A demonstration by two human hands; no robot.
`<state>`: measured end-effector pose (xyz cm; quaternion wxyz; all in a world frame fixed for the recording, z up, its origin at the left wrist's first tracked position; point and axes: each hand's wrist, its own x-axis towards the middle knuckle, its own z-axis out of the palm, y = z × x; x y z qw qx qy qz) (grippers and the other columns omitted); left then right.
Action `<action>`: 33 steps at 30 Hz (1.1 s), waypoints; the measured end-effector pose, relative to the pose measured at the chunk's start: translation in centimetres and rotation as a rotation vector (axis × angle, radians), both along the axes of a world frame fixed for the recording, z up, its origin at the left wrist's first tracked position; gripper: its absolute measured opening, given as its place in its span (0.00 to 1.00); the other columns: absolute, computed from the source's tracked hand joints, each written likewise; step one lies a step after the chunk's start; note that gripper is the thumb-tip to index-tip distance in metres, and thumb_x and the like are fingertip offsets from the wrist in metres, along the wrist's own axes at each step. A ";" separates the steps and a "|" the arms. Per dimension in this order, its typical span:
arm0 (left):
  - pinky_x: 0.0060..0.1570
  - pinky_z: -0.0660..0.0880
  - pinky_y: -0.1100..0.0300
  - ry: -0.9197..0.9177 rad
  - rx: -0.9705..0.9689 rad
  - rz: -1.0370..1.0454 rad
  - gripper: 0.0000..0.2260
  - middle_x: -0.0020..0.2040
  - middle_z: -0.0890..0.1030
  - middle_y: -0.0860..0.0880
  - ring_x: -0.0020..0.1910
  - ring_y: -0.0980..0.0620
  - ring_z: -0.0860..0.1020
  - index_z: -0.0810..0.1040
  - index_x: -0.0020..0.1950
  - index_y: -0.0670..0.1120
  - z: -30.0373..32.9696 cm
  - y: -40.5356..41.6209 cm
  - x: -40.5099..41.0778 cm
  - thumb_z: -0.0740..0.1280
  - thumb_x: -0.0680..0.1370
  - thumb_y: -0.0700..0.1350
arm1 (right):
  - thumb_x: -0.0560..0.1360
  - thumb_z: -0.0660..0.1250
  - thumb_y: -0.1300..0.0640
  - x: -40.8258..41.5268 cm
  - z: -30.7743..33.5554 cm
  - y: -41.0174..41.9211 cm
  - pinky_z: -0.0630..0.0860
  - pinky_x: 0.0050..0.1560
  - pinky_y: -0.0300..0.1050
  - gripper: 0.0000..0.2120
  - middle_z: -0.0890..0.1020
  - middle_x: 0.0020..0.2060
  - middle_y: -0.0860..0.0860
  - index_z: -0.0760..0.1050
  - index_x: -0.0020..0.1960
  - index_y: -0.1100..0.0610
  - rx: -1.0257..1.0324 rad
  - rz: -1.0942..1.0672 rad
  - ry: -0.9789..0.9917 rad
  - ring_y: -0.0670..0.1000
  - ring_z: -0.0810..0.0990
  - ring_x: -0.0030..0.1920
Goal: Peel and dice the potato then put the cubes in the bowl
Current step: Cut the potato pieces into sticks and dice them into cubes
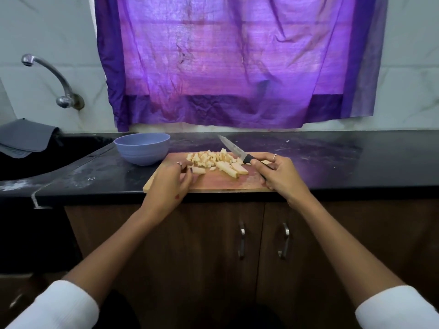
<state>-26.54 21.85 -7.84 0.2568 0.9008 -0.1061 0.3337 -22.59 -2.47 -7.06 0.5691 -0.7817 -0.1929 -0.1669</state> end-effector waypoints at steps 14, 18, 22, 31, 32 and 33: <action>0.54 0.72 0.59 0.256 0.122 0.043 0.15 0.57 0.82 0.46 0.56 0.50 0.78 0.80 0.60 0.44 2.0 3.8 -1.1 0.71 0.75 0.48 | 0.81 0.60 0.55 -4.2 1.7 3.4 0.69 0.52 0.42 0.20 0.76 0.65 0.52 0.67 0.73 0.52 -0.724 -0.104 -0.191 0.54 0.74 0.62; 0.44 0.66 0.63 0.314 0.148 0.026 0.11 0.50 0.82 0.47 0.46 0.55 0.76 0.84 0.54 0.45 2.9 4.6 -1.0 0.71 0.76 0.48 | 0.80 0.61 0.54 -4.7 2.6 3.9 0.73 0.55 0.44 0.21 0.77 0.64 0.53 0.66 0.73 0.52 -0.795 -0.100 -0.207 0.53 0.77 0.59; 0.36 0.65 0.68 0.289 0.140 -0.002 0.11 0.44 0.79 0.51 0.40 0.59 0.73 0.84 0.53 0.45 2.6 4.5 -0.8 0.71 0.75 0.49 | 0.80 0.61 0.56 -5.2 2.9 4.7 0.73 0.60 0.48 0.20 0.76 0.65 0.53 0.69 0.71 0.54 -0.834 -0.098 -0.213 0.54 0.76 0.60; 0.49 0.75 0.56 0.187 0.034 -0.030 0.10 0.46 0.84 0.48 0.46 0.53 0.79 0.85 0.48 0.45 1.2 5.4 0.4 0.72 0.73 0.50 | 0.79 0.63 0.54 -5.4 3.4 5.5 0.68 0.40 0.34 0.18 0.78 0.62 0.48 0.71 0.69 0.48 -0.894 -0.128 -0.226 0.43 0.78 0.47; 0.49 0.75 0.56 0.183 0.021 -0.032 0.10 0.46 0.84 0.48 0.46 0.53 0.80 0.85 0.48 0.45 1.0 5.5 0.5 0.72 0.73 0.50 | 0.79 0.63 0.53 -5.4 3.3 5.6 0.66 0.35 0.32 0.18 0.79 0.61 0.49 0.72 0.69 0.47 -0.907 -0.131 -0.219 0.40 0.75 0.40; 0.49 0.76 0.57 0.176 0.007 -0.035 0.10 0.46 0.84 0.48 0.46 0.53 0.80 0.85 0.48 0.45 0.8 5.6 0.5 0.72 0.73 0.50 | 0.79 0.63 0.53 -5.4 3.4 5.5 0.64 0.32 0.30 0.18 0.79 0.61 0.48 0.72 0.69 0.46 -0.921 -0.136 -0.213 0.38 0.71 0.35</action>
